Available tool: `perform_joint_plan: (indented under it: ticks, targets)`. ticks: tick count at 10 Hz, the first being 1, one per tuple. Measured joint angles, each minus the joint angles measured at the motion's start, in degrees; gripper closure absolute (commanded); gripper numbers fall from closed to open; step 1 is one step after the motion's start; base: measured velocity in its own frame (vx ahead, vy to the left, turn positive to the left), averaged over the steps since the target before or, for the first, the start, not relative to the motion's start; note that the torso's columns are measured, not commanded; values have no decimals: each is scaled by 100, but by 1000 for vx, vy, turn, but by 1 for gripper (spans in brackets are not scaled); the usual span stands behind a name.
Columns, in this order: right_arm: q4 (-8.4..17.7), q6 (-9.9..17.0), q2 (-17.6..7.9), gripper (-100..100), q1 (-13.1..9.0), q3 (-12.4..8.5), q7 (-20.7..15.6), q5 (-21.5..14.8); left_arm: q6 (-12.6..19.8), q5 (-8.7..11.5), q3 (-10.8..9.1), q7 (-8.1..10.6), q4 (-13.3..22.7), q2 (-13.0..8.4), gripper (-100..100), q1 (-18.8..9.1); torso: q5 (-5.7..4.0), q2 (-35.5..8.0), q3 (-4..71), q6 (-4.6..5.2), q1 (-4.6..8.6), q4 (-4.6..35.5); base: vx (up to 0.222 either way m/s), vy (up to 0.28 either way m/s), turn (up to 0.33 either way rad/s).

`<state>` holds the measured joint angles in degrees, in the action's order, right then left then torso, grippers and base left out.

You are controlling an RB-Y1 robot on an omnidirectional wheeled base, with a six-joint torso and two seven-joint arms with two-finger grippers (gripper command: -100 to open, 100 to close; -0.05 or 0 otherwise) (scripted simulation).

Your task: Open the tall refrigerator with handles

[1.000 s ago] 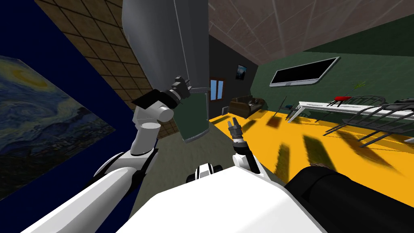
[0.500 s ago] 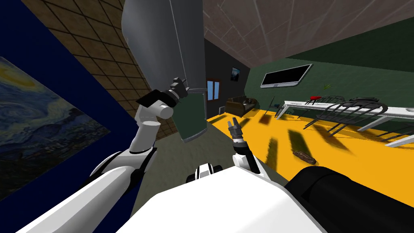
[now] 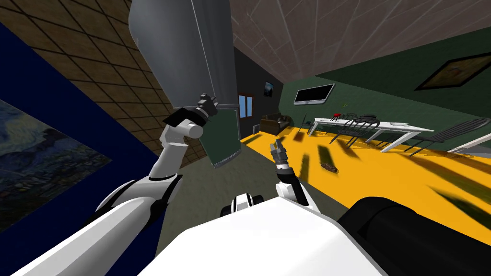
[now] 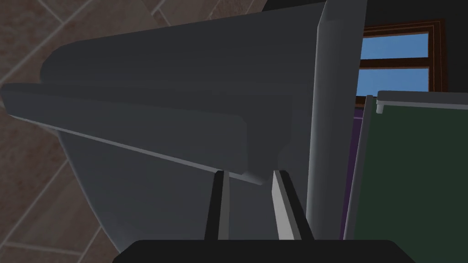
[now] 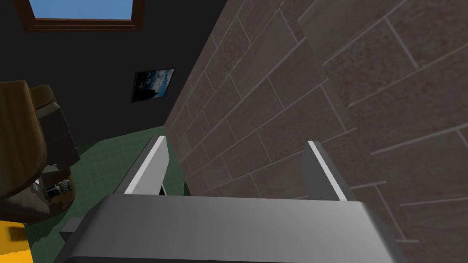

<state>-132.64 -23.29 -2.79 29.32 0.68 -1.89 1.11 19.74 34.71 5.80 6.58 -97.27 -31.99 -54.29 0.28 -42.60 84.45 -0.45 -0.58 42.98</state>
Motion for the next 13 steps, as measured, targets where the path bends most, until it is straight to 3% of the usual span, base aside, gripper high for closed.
perform_joint_plan:
  ticks: [3, 8, 9, 13]
  targets:
    - [-1, -1, 1, 0, 3, 1, 0, 0, 144, 120, -14, 49, 30, -126, -100, -193, -37, 73, 42, 49, 81, -77, 35, -29, 17]
    - [-1, -1, 1, 0, 3, 1, 0, 0, 799, 261, -78, 216, -129, -306, -100, -561, -17, -22, -6, 29, 26, 6, 28, -43, 6]
    - [-1, -1, 1, 0, 2, 1, 0, 0, 830, 269, -74, 223, -130, -312, 0, -563, -14, -29, -21, 33, 21, -18, 13, -10, -10]
    - [-1, -1, 1, 0, 2, 0, 0, 0, 864, 272, -40, 224, -104, -300, 0, -519, -32, 15, 2, 45, 63, -52, 2, -1, -1]
